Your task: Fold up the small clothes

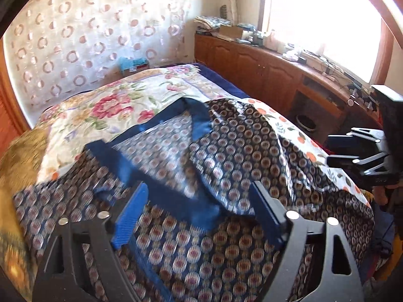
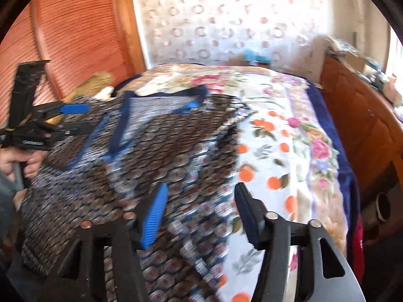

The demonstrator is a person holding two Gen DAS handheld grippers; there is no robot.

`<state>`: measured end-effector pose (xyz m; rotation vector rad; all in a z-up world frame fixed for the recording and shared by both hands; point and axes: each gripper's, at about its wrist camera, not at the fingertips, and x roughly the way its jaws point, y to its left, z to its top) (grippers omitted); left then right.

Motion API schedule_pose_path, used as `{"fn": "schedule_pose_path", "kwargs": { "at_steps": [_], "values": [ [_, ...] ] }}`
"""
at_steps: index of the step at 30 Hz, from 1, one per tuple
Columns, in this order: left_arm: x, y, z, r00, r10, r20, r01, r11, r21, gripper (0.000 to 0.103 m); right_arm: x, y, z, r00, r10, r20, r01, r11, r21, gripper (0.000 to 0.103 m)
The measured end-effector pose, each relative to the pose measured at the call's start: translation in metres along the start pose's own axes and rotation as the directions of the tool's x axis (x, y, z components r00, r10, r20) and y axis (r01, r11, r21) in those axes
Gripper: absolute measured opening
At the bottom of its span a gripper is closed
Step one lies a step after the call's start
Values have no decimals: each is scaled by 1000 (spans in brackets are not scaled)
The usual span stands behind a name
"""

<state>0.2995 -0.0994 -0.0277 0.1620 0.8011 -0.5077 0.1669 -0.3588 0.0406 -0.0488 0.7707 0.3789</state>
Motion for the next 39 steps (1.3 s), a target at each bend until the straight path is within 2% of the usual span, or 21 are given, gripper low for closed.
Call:
{"fn": "schedule_pose_path", "kwargs": {
  "at_steps": [2, 7, 9, 15, 18, 19, 20, 22, 23, 25, 28, 32, 35, 39],
  "values": [
    [13, 0, 7, 1000, -6, -20, 6, 1000, 5, 71, 16, -8, -1, 999, -35, -23, 36, 999, 17, 59],
    [60, 2, 26, 996, -23, -88, 24, 1000, 11, 52, 51, -6, -13, 994, -57, -96, 61, 997, 39, 59],
    [79, 4, 33, 992, -25, -125, 26, 1000, 3, 50, 61, -7, -18, 990, -67, -124, 72, 997, 41, 59],
    [114, 3, 38, 978, -34, -205, 33, 999, -5, 48, 65, -4, -28, 989, -127, -71, 129, 991, 30, 60],
    [117, -1, 34, 979, -18, -204, 22, 1000, 17, 46, 64, -3, -32, 992, -108, -68, 111, 993, 45, 60],
    [116, -2, 33, 980, -14, -199, 19, 1000, 24, 35, 63, -2, -31, 992, -107, -67, 110, 993, 45, 61],
    [116, -3, 33, 980, -14, -198, 19, 1000, 23, 29, 63, -2, -31, 992, -111, -67, 114, 993, 41, 61],
    [112, -5, 31, 982, -22, -190, 28, 999, 28, 10, 57, -6, -30, 991, -117, -67, 120, 992, 33, 61],
    [108, -6, 31, 985, -15, -172, 22, 999, 39, 5, 55, -6, -29, 991, -114, -67, 117, 993, 34, 61],
    [95, -6, 32, 992, 6, -127, 0, 999, 44, 4, 54, -7, -27, 992, -111, -67, 113, 993, 37, 61],
    [66, 7, 32, 998, 20, -52, -21, 1000, -15, 4, 50, -7, -24, 991, -112, -68, 114, 993, 35, 62],
    [54, 19, 24, 998, 45, -49, -47, 998, -33, 4, 51, -7, -25, 991, -112, -68, 115, 993, 33, 62],
    [52, 27, 18, 996, 49, -71, -52, 998, -45, 4, 52, -7, -26, 991, -112, -68, 115, 993, 34, 62],
    [45, 32, 15, 998, 38, -57, -42, 997, -59, 4, 52, -7, -26, 991, -115, -68, 118, 992, 33, 63]
  ]
}}
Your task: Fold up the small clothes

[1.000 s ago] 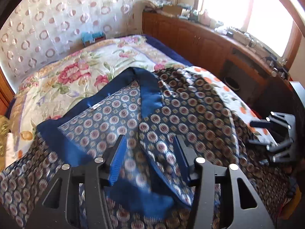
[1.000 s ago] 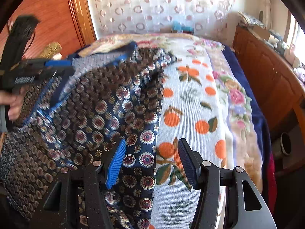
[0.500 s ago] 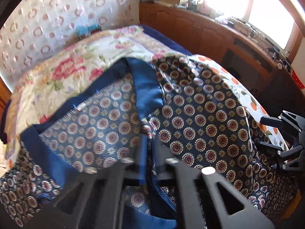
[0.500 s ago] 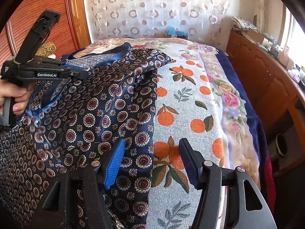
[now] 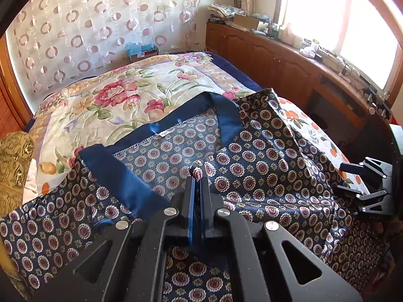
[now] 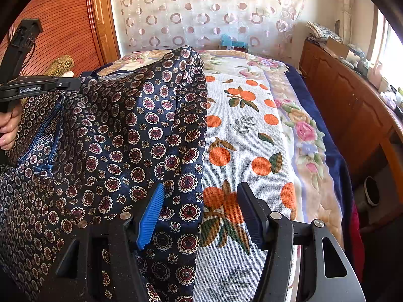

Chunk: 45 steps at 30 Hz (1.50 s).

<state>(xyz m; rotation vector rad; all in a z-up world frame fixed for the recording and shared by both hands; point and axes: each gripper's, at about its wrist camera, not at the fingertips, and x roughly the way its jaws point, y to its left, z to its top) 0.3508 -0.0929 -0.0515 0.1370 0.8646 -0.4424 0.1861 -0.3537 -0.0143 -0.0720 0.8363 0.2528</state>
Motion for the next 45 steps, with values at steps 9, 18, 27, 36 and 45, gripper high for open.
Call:
{"fn": "schedule_pose_path", "kwargs": {
  "at_steps": [9, 18, 27, 36, 45],
  "values": [
    [-33, 18, -16, 999, 9, 39, -9, 1000, -9, 5, 2, -3, 2, 1000, -6, -1, 6, 1000, 0, 65],
    [-63, 51, -45, 995, 81, 56, -79, 996, -40, 78, 2, -3, 2, 1000, -7, -1, 7, 1000, -1, 65],
    [-92, 100, -78, 984, 173, 54, -166, 980, -110, 78, 1, -1, 1, 1000, -11, -1, 11, 1000, -2, 66],
    [-96, 137, -81, 975, 217, 50, -206, 964, -169, 65, -8, -2, 36, 1000, -1, 18, 2, 999, -48, 66],
    [-75, 151, -72, 966, 256, 21, -249, 953, -174, 57, 34, -8, 100, 999, 37, 16, -36, 996, -81, 66]
  ]
}}
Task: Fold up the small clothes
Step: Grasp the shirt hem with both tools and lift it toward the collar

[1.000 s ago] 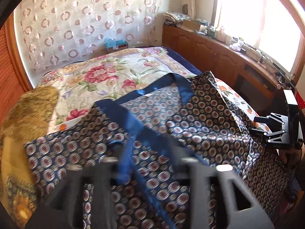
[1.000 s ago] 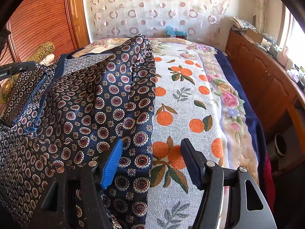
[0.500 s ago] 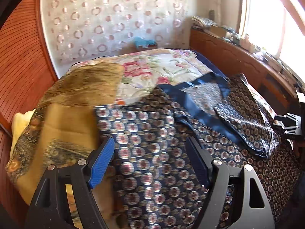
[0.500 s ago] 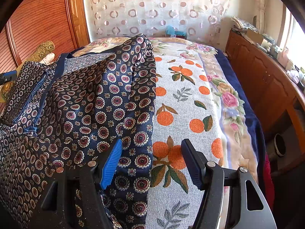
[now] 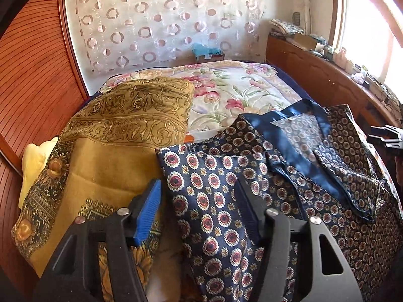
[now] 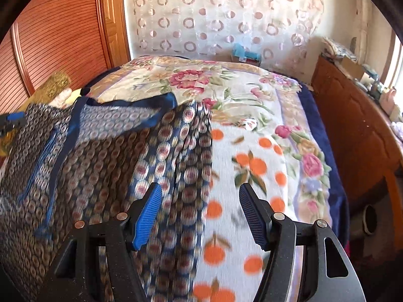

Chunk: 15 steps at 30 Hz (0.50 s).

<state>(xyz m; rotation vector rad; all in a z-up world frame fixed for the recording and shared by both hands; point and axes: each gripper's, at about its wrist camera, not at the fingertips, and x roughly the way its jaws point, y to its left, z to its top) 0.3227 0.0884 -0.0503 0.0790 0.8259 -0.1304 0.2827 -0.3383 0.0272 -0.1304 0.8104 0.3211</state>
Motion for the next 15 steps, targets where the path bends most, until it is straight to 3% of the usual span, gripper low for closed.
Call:
{"fn": "schedule_pose_path", "kwargs": {
  "at_steps": [3, 11, 12, 13, 15],
  "values": [
    [1, 2, 4, 1000, 9, 4, -9, 1000, 0, 50, 23, -6, 12, 999, 30, -24, -30, 999, 21, 66],
    [8, 3, 8, 1000, 20, -3, -20, 1000, 8, 50, 67, -13, 41, 998, 46, -43, -45, 999, 26, 65],
    [8, 3, 8, 1000, 22, -3, -22, 1000, 11, 48, 72, -12, 45, 998, 40, -48, -39, 999, 18, 65],
    [7, 2, 8, 1000, 23, 0, -23, 1000, 14, 35, 78, -10, 49, 998, 34, -58, -33, 999, 10, 65],
    [9, 2, 8, 999, 32, -6, -32, 999, 21, 32, 90, -8, 54, 996, 32, -79, -31, 1000, 4, 64]
  ]
}}
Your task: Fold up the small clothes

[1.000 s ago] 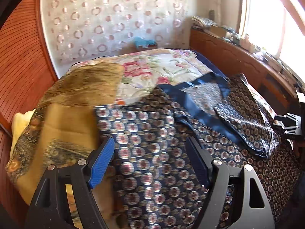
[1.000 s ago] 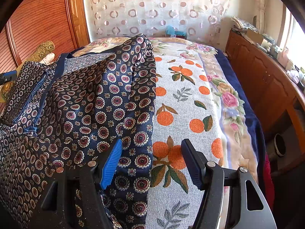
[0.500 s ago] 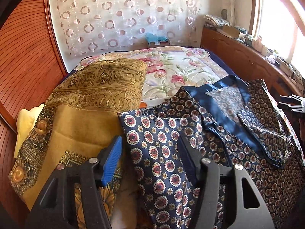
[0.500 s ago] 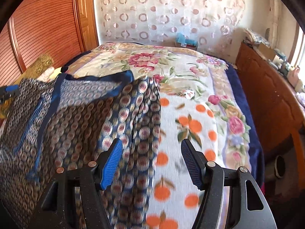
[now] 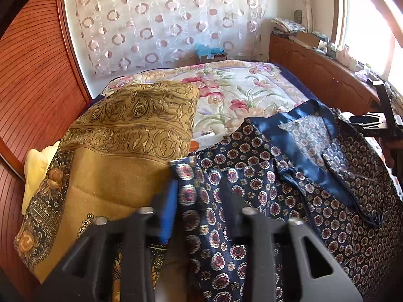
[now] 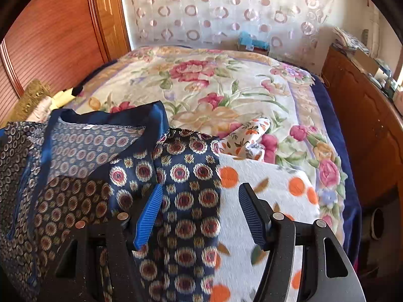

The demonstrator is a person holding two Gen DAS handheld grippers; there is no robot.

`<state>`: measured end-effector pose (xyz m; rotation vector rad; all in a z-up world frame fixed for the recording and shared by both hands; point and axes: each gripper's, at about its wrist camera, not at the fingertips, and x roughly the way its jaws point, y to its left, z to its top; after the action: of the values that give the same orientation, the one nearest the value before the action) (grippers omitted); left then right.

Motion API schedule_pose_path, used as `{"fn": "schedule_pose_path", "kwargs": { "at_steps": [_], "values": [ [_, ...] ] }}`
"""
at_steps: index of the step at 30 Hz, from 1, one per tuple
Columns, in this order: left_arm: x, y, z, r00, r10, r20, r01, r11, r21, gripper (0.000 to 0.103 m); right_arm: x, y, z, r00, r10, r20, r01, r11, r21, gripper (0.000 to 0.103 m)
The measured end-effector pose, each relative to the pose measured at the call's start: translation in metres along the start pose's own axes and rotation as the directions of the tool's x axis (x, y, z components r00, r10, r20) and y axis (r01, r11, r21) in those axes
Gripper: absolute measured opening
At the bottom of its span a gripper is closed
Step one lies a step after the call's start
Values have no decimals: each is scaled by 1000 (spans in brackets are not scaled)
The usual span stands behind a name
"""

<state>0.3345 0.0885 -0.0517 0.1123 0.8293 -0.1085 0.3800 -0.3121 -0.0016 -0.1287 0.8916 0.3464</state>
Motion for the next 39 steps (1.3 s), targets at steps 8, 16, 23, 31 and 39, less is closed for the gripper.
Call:
{"fn": "schedule_pose_path", "kwargs": {
  "at_steps": [8, 16, 23, 31, 39],
  "values": [
    [1, 4, 0, 1000, -8, -9, 8, 1000, -7, 32, 3, 5, 2, 1000, 17, 8, -17, 1000, -15, 36],
    [6, 2, 0, 1000, -5, -15, 5, 1000, -3, 24, 0, 9, 0, 1000, 25, 9, -25, 999, -42, 13],
    [-15, -9, -2, 999, -44, 26, 44, 999, 12, 3, -12, 10, -5, 999, 19, 47, -17, 999, -40, 2],
    [-78, -18, -9, 989, -82, 127, 80, 997, 23, 3, -70, 18, -23, 988, 31, 149, -27, 999, -29, 2],
    [-133, -24, -48, 977, -118, 180, 113, 993, 37, 3, -135, 33, -73, 975, 33, 221, -23, 999, -45, 2]
  ]
}}
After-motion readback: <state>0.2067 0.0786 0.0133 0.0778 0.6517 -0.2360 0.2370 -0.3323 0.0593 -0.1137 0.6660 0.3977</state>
